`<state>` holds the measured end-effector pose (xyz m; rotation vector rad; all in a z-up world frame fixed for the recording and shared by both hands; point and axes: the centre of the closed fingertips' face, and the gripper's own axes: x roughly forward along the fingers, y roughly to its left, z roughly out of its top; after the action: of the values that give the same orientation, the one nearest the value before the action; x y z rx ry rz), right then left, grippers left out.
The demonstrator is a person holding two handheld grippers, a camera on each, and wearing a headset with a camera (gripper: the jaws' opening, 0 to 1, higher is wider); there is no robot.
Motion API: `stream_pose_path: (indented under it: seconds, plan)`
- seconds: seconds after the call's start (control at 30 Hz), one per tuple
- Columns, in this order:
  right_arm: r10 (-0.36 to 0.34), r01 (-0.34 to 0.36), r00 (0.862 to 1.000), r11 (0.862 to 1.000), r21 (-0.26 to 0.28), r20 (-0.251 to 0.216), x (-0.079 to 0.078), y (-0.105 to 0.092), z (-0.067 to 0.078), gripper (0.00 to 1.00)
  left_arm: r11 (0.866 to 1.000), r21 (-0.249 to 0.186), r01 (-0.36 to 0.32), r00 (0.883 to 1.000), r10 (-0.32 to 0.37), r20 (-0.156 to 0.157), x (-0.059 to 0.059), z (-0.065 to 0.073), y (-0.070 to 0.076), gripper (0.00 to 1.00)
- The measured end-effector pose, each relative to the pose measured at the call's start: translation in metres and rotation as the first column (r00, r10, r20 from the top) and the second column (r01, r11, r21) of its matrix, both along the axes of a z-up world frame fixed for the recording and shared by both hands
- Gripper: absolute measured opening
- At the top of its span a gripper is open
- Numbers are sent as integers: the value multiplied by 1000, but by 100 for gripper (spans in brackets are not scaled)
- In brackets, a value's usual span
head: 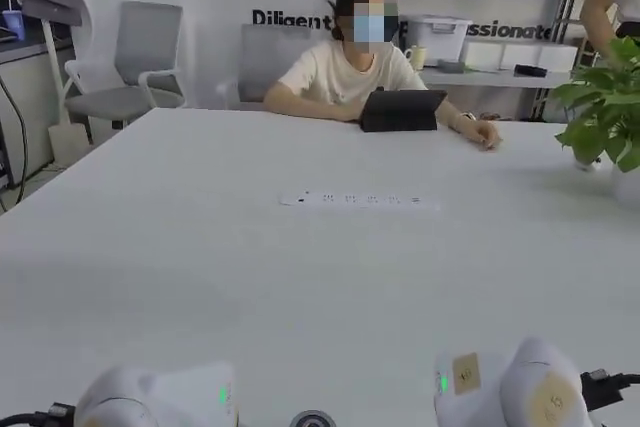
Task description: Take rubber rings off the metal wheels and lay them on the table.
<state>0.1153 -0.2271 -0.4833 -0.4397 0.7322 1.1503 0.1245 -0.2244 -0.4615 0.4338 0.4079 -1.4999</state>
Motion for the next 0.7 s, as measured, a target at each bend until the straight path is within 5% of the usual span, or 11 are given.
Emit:
stream_pose_path:
  seconds: [0.47,0.7]
  plan:
    - [-10,10,1000,1000,-11,1,2,-1,0,0,1000,-6,-4,1000,4,-1,-1,1,1,8]
    - [-50,50,998,999,5,-38,4,-2,-1,0,1000,-3,3,1000,-3,2,-1,1,1,8]
